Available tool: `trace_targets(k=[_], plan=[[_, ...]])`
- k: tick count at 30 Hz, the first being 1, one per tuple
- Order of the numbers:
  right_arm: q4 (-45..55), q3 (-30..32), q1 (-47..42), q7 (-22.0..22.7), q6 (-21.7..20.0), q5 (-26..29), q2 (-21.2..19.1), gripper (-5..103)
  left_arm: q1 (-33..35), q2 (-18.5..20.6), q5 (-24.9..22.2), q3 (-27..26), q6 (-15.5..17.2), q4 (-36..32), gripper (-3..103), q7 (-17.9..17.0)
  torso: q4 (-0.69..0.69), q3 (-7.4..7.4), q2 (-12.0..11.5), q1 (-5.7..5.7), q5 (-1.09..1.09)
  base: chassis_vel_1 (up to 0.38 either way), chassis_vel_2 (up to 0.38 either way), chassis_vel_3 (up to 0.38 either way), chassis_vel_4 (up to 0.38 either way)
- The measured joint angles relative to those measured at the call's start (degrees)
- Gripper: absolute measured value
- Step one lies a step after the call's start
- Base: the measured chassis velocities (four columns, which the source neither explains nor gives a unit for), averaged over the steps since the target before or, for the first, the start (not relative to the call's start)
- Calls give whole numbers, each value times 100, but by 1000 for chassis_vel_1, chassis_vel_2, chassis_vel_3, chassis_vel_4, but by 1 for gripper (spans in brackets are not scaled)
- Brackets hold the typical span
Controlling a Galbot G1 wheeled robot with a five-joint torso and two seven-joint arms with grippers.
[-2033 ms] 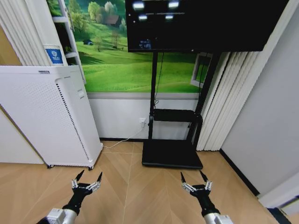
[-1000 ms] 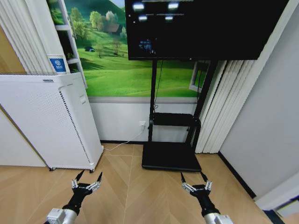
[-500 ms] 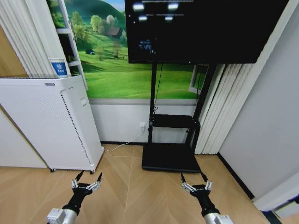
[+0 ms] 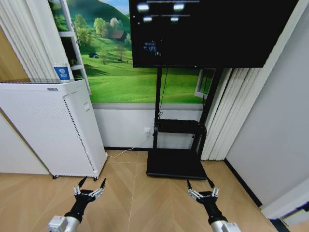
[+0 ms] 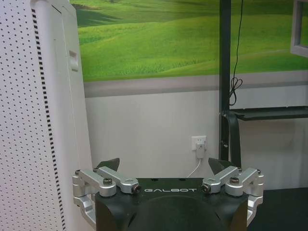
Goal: Pick up the trash bin and place the garbage on the floor into it.
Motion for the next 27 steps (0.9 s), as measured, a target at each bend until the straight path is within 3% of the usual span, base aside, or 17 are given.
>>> trace_targets(k=[14,27], plan=[[0,0,0,0,0,0,0,100,0,0,0,0,0,0,100,0,0,-9,-13,-7,0,0,0,0,0],[0,0,0,0,0,0,0,100,0,0,0,0,0,0,100,0,0,146,261,111,0,0,0,0,0]])
